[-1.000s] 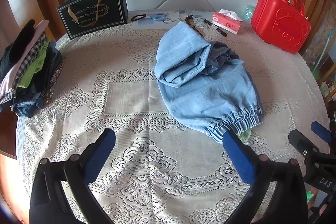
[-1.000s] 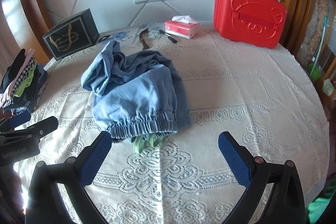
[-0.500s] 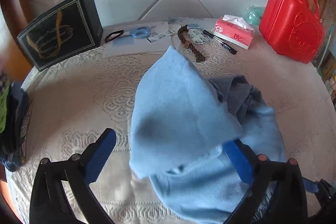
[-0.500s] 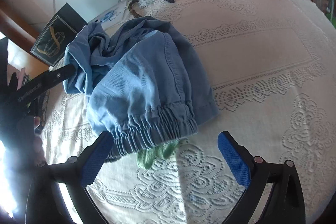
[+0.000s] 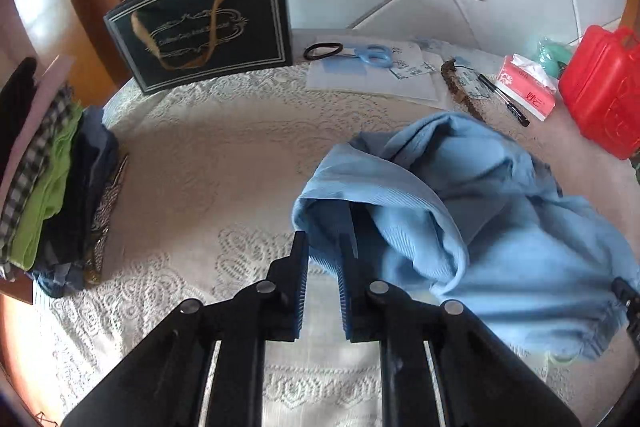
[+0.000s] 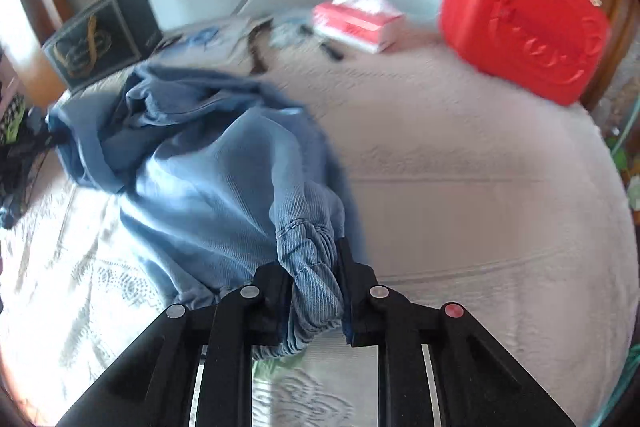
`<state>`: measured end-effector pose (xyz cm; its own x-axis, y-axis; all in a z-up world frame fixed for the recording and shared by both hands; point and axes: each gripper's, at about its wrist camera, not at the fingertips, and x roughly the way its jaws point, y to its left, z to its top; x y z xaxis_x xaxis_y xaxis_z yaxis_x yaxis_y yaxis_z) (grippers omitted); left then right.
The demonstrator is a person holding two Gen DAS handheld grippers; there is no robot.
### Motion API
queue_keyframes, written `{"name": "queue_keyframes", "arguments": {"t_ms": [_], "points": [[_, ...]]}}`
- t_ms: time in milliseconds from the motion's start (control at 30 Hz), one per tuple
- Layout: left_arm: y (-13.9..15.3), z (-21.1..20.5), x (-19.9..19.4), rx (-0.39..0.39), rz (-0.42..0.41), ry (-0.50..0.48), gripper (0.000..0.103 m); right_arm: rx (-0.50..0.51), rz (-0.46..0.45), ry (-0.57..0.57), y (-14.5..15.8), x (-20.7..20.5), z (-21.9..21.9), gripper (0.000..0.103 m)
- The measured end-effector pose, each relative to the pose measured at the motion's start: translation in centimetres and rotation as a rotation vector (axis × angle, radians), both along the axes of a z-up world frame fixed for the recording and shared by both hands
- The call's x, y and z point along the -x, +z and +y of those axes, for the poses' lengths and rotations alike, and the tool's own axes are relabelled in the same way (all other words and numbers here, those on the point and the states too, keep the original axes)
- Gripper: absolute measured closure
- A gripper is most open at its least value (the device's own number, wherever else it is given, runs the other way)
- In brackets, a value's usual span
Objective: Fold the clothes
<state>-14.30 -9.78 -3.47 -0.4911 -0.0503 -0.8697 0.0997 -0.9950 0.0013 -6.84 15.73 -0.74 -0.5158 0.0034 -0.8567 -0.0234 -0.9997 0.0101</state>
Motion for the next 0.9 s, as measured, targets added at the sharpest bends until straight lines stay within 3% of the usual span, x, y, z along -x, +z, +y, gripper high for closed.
{"name": "queue_keyframes", "arguments": {"t_ms": [100,133,167,233,467,533,700,800,900], "points": [[0.4,-1.0,-2.0,-0.049,-0.008,0.004,0.083,-0.015,0.038,-0.067,1.8,-2.1,3.3,0.086],[0.4,-1.2,-2.5,-0.059,-0.011,0.006,0.067,-0.008,0.04,-0.088,2.1,-2.8,4.4,0.086],[0.5,-1.4,-3.0,-0.069,-0.014,0.008,0.043,-0.013,0.037,-0.108,2.2,-3.5,5.4,0.086],[0.7,-1.3,-3.8,-0.056,0.0,0.009,0.019,-0.05,0.028,-0.147,2.3,-4.7,7.2,0.086],[-0.1,0.1,-3.4,-0.067,-0.028,-0.023,0.019,-0.325,-0.014,-0.288,1.7,-9.0,12.0,0.086],[-0.4,0.6,-3.2,-0.073,-0.039,-0.033,0.019,-0.331,-0.024,-0.331,1.4,-10.2,13.5,0.076],[-1.5,4.2,-2.3,-0.11,-0.069,-0.111,0.019,0.098,-0.01,-0.441,0.2,-12.9,19.2,0.024],[-1.4,8.7,-2.0,-0.153,-0.074,-0.199,0.019,0.187,-0.004,-0.482,-0.1,-14.0,20.6,0.021],[-1.0,15.4,-2.8,-0.205,-0.07,-0.342,0.019,0.2,0.004,-0.548,-0.3,-15.6,21.3,0.021]]}}
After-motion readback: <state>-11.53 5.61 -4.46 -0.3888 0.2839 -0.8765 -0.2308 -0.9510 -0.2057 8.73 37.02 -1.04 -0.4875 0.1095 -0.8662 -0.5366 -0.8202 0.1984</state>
